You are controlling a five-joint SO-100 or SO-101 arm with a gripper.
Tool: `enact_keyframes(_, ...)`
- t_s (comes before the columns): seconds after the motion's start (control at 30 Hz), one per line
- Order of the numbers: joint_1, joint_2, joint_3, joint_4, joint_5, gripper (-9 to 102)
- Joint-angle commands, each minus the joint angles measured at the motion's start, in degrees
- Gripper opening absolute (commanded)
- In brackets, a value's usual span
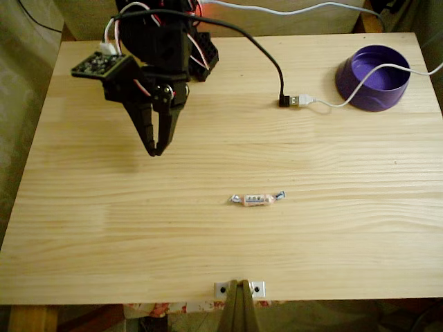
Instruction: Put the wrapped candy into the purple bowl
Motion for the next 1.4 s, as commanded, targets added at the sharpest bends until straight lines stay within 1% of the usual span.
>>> enact_keyframes(0.0,-1.67,0.35,-2.29,-2.46,-2.72,0)
enact_keyframes(0.1,-2.81,0.35,-2.02,-4.31,-8.53,0)
enact_keyframes(0.3,-5.80,0.35,-1.49,-7.65,-14.33,0)
enact_keyframes(0.4,-6.06,0.35,-2.20,-7.65,-27.07,1)
enact_keyframes(0.47,-5.80,0.35,-2.72,-8.44,-30.67,1)
enact_keyframes(0.57,-5.27,0.35,-5.71,-6.42,-37.35,1)
enact_keyframes(0.7,-3.96,-2.46,-13.80,-0.53,-40.78,1)
enact_keyframes(0.77,-3.87,-6.50,-18.28,1.05,-42.01,1)
enact_keyframes(0.87,-5.27,-17.84,-26.89,3.96,-44.30,1)
enact_keyframes(1.0,-8.26,-30.67,-33.75,3.96,-49.39,1)
enact_keyframes(1.13,-13.27,-39.55,-39.20,4.57,-51.15,1)
enact_keyframes(1.23,-16.17,-48.96,-45.88,6.15,-50.80,3)
enact_keyframes(1.37,-19.25,-56.16,-51.42,8.09,-51.06,6)
